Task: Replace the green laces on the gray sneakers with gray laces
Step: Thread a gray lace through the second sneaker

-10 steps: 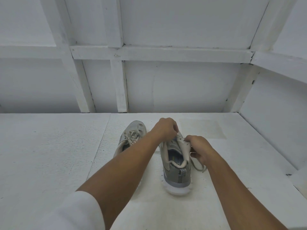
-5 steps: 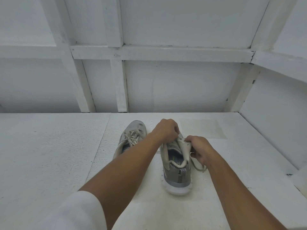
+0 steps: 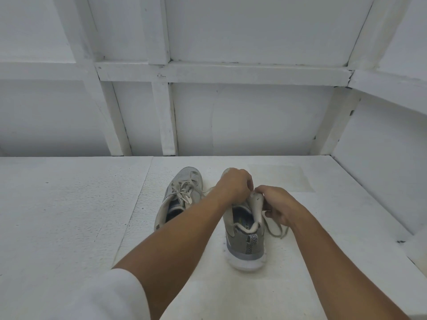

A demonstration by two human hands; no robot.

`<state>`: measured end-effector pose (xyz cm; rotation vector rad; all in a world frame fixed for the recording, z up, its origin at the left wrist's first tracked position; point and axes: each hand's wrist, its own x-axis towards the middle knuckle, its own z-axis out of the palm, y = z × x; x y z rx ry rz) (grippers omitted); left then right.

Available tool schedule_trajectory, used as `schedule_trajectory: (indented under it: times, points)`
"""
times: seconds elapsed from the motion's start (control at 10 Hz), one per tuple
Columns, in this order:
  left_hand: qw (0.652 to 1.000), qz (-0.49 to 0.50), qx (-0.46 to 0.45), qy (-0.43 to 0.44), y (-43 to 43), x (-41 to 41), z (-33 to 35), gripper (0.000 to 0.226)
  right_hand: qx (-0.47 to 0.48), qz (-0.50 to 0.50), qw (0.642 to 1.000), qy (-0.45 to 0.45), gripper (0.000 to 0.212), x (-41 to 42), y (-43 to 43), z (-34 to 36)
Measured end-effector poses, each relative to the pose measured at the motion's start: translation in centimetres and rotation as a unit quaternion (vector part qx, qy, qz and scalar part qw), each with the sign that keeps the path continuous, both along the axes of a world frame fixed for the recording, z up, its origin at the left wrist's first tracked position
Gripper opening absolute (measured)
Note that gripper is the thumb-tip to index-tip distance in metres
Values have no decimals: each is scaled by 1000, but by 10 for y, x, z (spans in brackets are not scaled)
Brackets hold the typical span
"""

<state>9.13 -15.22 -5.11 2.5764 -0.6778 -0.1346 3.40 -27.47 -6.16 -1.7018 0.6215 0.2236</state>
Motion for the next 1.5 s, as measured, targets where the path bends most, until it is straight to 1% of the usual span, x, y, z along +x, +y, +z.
schedule_trajectory:
  times: [0.1,0.2,0.3,0.4,0.5,0.6,0.7,0.8,0.9,1.0,1.1,1.2,1.3,1.4,1.5]
  points:
    - [999,24,4,-29,-5,-7,-5,17,-28,29,999,5,24,2,-3,3]
    - [994,46,17,-98,-2,-13,-4,22,-82,55,995,-28,25,7,-4,-1]
    - [981,125,-81,-124,10,-28,-5,25,-150,58,981,-105,20,9,-4,-3]
    - [954,206,-212,-57,22,-43,-19,19,-247,29,952,-178,19,20,-11,2]
    - [915,245,-321,21,27,-50,-32,16,117,-154,933,-302,30,38,-31,40]
    - [882,250,-392,69,31,-52,-37,17,442,-245,781,-368,31,40,-59,83]
    - [859,250,-432,112,32,-54,-42,21,81,-106,918,-374,20,36,-52,81]
    - [843,258,-454,127,31,-53,-47,23,-470,282,810,-210,9,28,-33,26]
    - [834,257,-471,133,31,-54,-46,21,-455,273,826,-189,10,22,-31,4]
    - [831,262,-472,130,32,-55,-47,18,-335,165,895,-246,13,25,-36,21]
    - [834,265,-469,116,30,-54,-49,18,25,-21,953,-302,23,32,-42,48]
    - [843,267,-455,106,29,-53,-51,24,288,-117,892,-328,24,40,-51,65]
    - [846,264,-453,98,28,-53,-53,25,325,-153,869,-341,22,46,-56,72]
    - [851,266,-444,92,29,-53,-50,25,312,-163,868,-351,23,48,-61,77]
    - [871,270,-403,83,27,-48,-41,24,244,-170,885,-359,23,47,-62,78]
